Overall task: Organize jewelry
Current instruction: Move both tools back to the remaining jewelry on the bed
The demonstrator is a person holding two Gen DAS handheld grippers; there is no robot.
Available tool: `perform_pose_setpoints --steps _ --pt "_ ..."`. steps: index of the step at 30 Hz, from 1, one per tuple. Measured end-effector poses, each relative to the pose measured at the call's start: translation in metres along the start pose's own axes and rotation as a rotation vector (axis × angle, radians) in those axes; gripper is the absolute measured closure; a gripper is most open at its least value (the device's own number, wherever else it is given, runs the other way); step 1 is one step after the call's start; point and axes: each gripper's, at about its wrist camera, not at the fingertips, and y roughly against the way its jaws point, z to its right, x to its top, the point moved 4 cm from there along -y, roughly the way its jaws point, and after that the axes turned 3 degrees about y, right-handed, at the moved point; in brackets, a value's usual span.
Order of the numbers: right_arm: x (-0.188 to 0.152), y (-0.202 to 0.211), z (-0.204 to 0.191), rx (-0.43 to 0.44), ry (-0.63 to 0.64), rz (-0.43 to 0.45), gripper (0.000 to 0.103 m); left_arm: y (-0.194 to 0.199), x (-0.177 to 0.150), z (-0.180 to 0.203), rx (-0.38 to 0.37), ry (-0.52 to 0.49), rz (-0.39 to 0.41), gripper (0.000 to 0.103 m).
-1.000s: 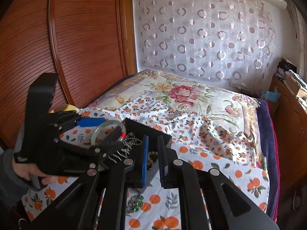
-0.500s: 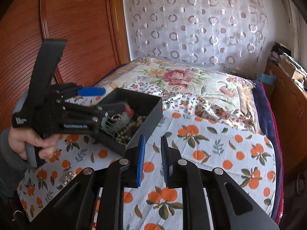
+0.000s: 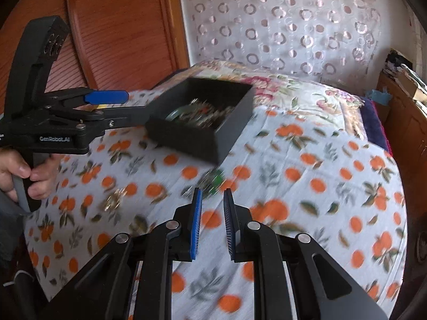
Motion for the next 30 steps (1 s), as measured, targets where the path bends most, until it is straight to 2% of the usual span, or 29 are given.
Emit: perform_pose_setpoints --steps 6,12,18,20,24,26,27,29,30 --pt "-0.014 -0.002 -0.025 0.036 0.035 -0.031 0.084 0.015 -0.038 -0.004 -0.001 0.025 -0.040 0.026" --pt "-0.018 -0.008 -0.028 0.046 0.039 -0.061 0.084 0.015 -0.067 -0.004 -0.009 0.031 -0.087 0.026" --pt "-0.025 -0.012 -0.042 0.077 0.083 -0.095 0.084 0.012 -0.085 0.000 -0.018 0.038 -0.112 0.026" --pt "-0.026 -0.012 -0.048 0.084 0.104 -0.101 0.084 0.012 -0.085 0.001 -0.027 0.041 -0.111 0.038" --pt "-0.030 -0.014 -0.055 0.065 0.155 -0.116 0.085 0.010 -0.085 0.004 -0.050 0.036 -0.121 0.054" --pt "-0.030 -0.013 -0.055 0.040 0.175 -0.116 0.088 0.008 -0.084 0.006 -0.062 0.031 -0.129 0.066" --pt "-0.031 -0.013 -0.053 0.019 0.181 -0.114 0.089 0.007 -0.084 0.007 -0.065 0.030 -0.131 0.069" --pt "-0.031 -0.012 -0.049 0.020 0.172 -0.112 0.090 0.005 -0.085 0.008 -0.070 0.029 -0.138 0.081" --pt "-0.031 -0.012 -0.046 0.024 0.163 -0.111 0.092 0.004 -0.086 0.008 -0.068 0.028 -0.143 0.082"
